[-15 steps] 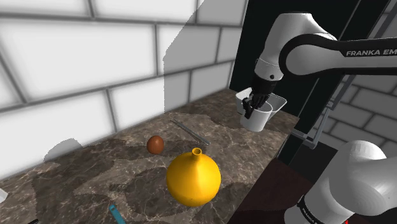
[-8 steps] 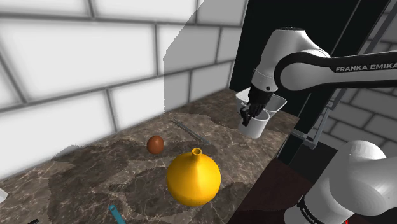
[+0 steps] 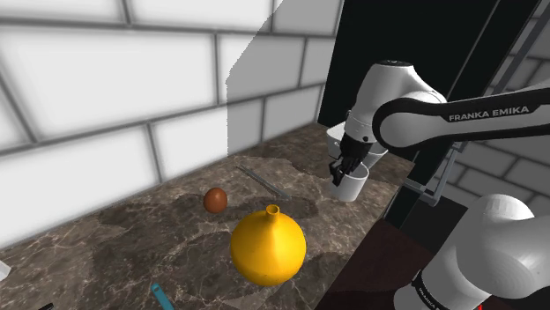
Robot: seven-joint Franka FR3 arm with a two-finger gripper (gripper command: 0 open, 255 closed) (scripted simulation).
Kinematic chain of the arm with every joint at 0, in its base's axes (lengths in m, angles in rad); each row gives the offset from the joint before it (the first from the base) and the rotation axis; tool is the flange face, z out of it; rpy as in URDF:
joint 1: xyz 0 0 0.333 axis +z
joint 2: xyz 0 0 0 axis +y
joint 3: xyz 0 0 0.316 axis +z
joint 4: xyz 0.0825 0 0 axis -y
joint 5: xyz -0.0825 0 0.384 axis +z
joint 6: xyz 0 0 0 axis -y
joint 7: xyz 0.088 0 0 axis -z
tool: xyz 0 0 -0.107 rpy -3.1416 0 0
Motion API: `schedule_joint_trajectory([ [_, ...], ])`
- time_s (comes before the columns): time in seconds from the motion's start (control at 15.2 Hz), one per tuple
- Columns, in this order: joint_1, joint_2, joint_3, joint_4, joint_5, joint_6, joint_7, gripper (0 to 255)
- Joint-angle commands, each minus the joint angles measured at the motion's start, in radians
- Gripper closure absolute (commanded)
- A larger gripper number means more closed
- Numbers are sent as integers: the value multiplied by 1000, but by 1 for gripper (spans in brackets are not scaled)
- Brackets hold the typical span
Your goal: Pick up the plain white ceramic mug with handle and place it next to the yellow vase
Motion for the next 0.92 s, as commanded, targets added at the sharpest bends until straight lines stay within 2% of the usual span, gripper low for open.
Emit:
schedule_joint_trajectory([
  [0.0, 0, 13, 1, -21, 0, 35, 1, 255],
  [0.66, -2, 105, 9, -115, 0, 221, 8, 255],
  [0.86, -2, 105, 9, -115, 0, 221, 8, 255],
])
